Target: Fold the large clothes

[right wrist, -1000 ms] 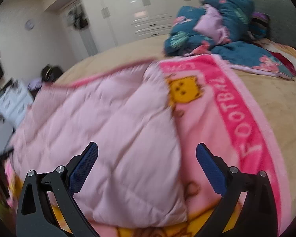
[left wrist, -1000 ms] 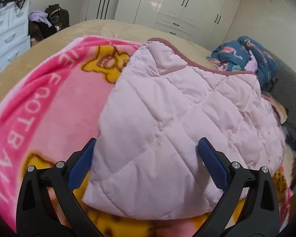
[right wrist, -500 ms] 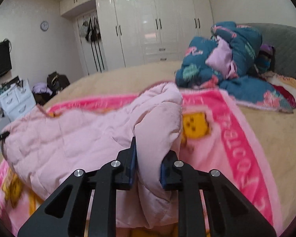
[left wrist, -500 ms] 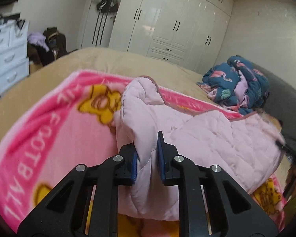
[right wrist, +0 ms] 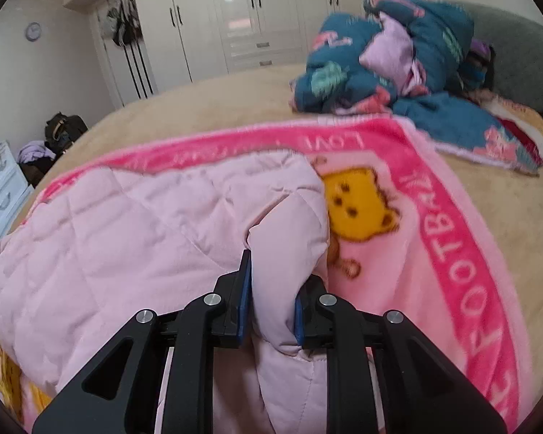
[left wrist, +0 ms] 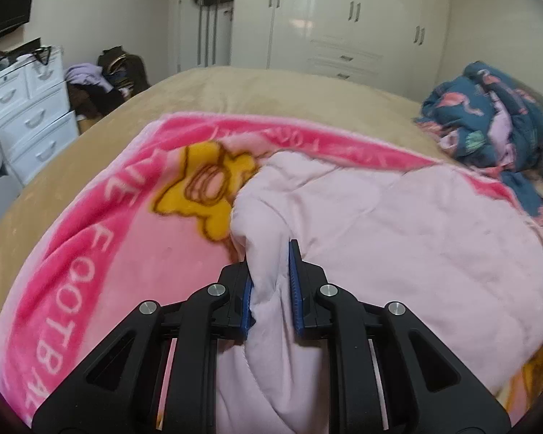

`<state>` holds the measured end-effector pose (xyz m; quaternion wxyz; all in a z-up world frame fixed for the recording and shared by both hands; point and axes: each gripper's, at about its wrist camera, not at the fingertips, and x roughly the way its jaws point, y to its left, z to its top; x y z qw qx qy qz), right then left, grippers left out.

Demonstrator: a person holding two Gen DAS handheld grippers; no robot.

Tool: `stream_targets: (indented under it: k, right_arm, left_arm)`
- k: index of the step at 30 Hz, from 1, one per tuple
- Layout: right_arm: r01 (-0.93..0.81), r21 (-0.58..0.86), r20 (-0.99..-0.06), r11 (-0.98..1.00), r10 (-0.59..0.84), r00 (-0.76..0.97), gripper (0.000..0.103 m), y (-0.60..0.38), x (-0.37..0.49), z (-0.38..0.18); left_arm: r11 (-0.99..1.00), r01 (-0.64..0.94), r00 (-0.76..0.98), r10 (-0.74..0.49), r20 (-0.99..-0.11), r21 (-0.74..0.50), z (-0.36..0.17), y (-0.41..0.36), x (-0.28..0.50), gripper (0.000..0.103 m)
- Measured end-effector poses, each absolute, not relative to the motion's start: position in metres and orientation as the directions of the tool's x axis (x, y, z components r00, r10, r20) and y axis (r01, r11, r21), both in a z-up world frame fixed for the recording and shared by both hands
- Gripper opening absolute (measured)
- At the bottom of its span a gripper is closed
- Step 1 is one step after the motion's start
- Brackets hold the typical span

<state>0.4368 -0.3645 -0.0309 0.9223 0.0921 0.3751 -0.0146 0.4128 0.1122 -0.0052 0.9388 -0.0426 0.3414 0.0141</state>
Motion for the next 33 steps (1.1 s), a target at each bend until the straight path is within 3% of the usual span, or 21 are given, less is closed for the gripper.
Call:
stream_targets:
  k: [11, 14, 16, 18, 22, 25, 28, 33]
  right_arm:
    - [0.126, 0.168, -0.742, 0.978, 0.041, 0.669, 0.022, -0.362, 0.45, -0.059]
    - [0.132, 0.171, -0.743, 0.976, 0.04, 0.668, 0.026, -0.363, 0.444, -0.057]
    - [0.134, 0.161, -0.743, 0.978, 0.031, 0.668, 0.034, -0.364, 0.44, -0.054]
    - [0.139, 0.158, -0.741, 0.978, 0.024, 0.671, 0.041, -0.366, 0.434, -0.052]
    - [0.152, 0.192, -0.715, 0.97, 0.032, 0.699, 0.079, -0.372, 0.415, -0.041]
    - [0.134, 0.175, -0.667, 0.975, 0.017, 0.745, 0.09, -0.366, 0.393, -0.025]
    - [0.086, 0.14, -0.6, 0.986, 0.015, 0.8, 0.093, -0.351, 0.369, -0.009]
    - [-0.098, 0.088, -0.573, 0.991, 0.131, 0.809, 0.094, -0.304, 0.351, -0.004]
  left_arm:
    - [0.995, -0.069, 0.735, -0.002, -0.678, -0.078, -0.022, 0.113, 0.414, 0.012]
    - [0.992, -0.079, 0.734, -0.005, -0.679, -0.094, -0.019, 0.115, 0.41, 0.014]
    - [0.991, -0.084, 0.733, -0.01, -0.68, -0.106, -0.016, 0.117, 0.407, 0.018]
    - [0.991, -0.091, 0.735, 0.0, -0.678, -0.1, -0.011, 0.118, 0.401, 0.028]
    - [0.993, -0.094, 0.744, 0.027, -0.667, -0.065, 0.0, 0.114, 0.39, 0.055]
    - [0.996, -0.092, 0.762, 0.062, -0.645, -0.013, 0.012, 0.106, 0.377, 0.067]
    - [0.993, -0.113, 0.784, 0.108, -0.612, 0.031, 0.025, 0.096, 0.36, 0.083]
    - [1.0, -0.001, 0.812, 0.012, -0.584, 0.019, 0.034, 0.052, 0.336, 0.085]
